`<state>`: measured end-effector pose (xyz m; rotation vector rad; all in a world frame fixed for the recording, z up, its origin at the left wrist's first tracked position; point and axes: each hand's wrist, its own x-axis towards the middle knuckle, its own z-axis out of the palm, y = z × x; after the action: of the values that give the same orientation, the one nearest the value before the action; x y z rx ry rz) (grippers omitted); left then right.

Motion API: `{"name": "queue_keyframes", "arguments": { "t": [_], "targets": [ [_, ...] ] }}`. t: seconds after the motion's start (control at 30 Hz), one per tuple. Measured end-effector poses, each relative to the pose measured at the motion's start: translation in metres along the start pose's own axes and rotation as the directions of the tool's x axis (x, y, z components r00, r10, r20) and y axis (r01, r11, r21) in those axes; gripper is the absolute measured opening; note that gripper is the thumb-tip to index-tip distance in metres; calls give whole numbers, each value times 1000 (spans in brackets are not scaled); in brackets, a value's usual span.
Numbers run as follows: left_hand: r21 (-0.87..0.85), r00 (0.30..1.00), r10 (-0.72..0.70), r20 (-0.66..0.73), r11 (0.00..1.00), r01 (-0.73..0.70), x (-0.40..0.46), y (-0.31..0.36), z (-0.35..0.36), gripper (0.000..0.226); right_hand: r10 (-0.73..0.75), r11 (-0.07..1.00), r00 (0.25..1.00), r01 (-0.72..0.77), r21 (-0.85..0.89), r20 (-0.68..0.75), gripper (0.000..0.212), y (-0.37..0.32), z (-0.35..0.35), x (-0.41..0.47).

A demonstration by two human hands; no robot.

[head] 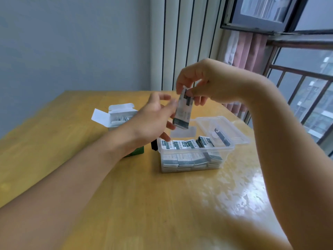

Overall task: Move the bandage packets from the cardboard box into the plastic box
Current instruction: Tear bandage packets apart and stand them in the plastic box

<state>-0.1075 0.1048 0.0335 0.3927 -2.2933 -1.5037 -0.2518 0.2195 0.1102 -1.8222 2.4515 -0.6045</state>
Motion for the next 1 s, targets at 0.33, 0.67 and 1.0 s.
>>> {"name": "queue_keyframes", "arguments": {
  "t": [0.33,0.67,1.0],
  "targets": [
    [359,985,174,17,918,-168,4,-15,-6,24,256,966,856,-210,-150,449,28,45,34,18],
    [481,975,201,93,848,-221,3,-19,-3,24,248,968,817,-180,-177,521,28,43,48,24],
    [453,977,179,116,866,-212,2,-18,-3,26,290,956,786,-204,-213,546,29,36,58,27]
  ]
}}
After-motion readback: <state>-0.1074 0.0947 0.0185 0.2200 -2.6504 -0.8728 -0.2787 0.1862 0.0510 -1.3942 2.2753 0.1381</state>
